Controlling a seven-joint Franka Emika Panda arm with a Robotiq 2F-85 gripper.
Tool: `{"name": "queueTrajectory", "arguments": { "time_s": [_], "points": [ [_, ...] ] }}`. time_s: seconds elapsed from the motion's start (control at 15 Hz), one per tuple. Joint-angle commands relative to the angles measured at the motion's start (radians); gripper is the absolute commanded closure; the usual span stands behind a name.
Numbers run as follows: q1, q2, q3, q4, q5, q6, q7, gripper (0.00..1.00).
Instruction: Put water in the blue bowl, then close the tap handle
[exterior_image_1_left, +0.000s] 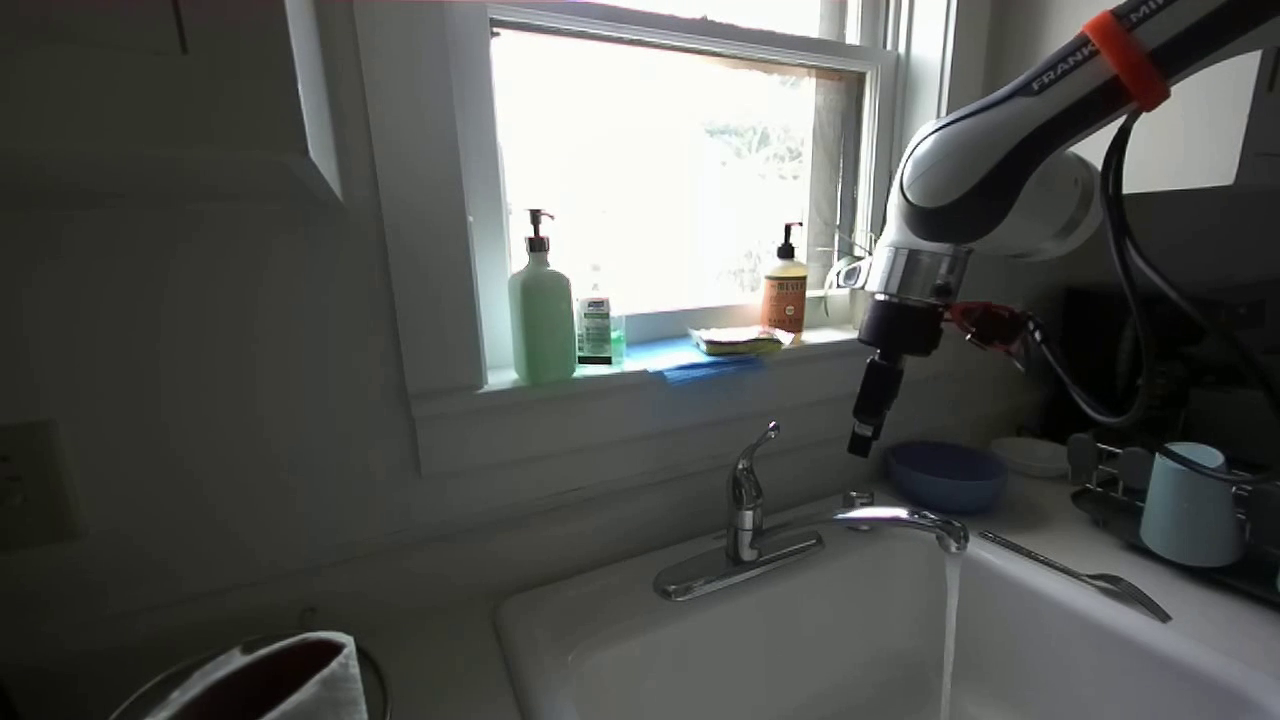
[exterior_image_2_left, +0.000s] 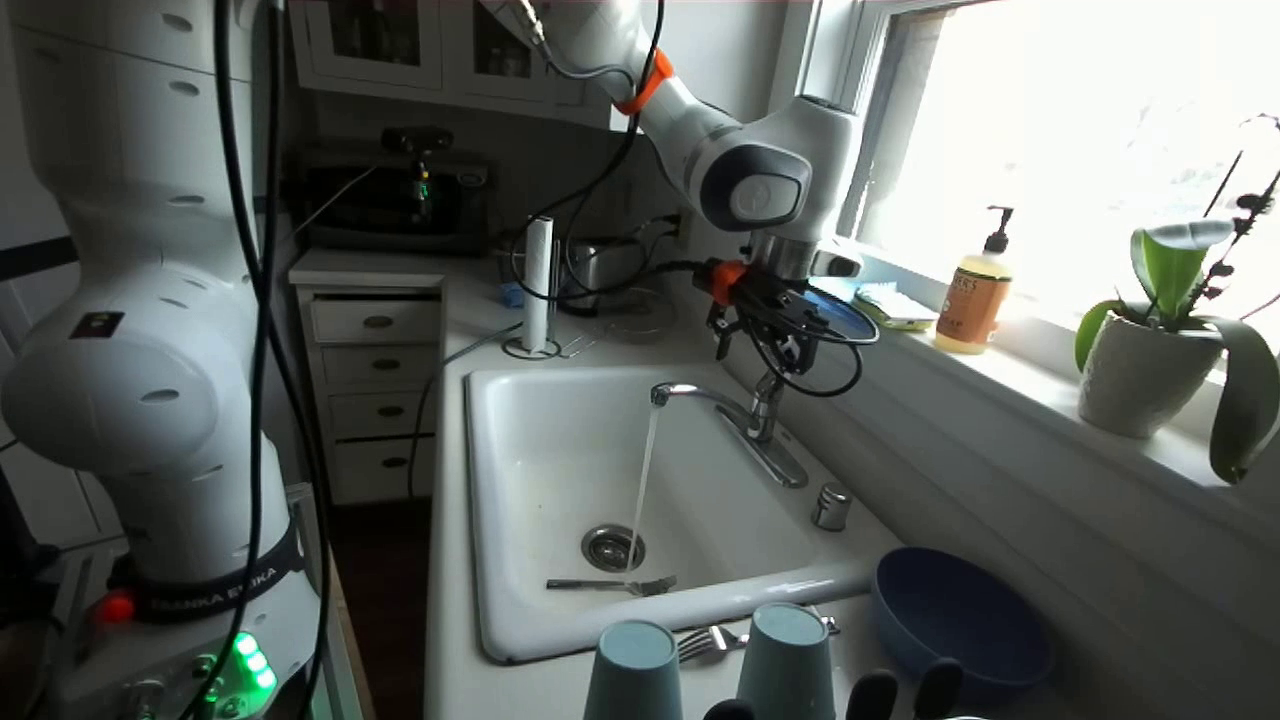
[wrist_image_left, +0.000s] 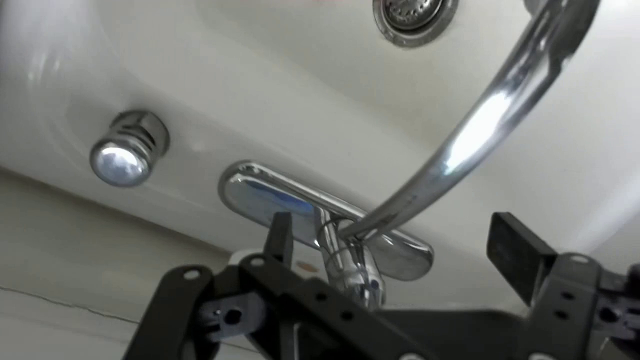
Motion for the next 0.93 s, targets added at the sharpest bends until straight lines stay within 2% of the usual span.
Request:
{"name": "queueTrajectory", "arguments": {
  "time_s": [0.0,0.07,0.13,0.2,0.27,0.53,0.87],
  "points": [
    [0.013,-0.039,0.025,-0.028,0.129,0.068,-0.143,0.00],
    [0.017,-0.041,0.032,-0.028,0.161,0.089,-0.178,0.00],
    [0.021,-0.041,0.038,-0.027,0.192,0.113,-0.215,0.25],
    [0.025,-0.040,0.043,-0.025,0.223,0.139,-0.251,0.26],
    [0.028,-0.038,0.048,-0.023,0.251,0.177,-0.290,0.32],
    [0.033,-0.026,0.065,-0.017,0.363,0.265,-0.425,0.62],
    [0.034,0.002,0.066,-0.002,0.442,0.290,-0.526,0.96]
  ]
}}
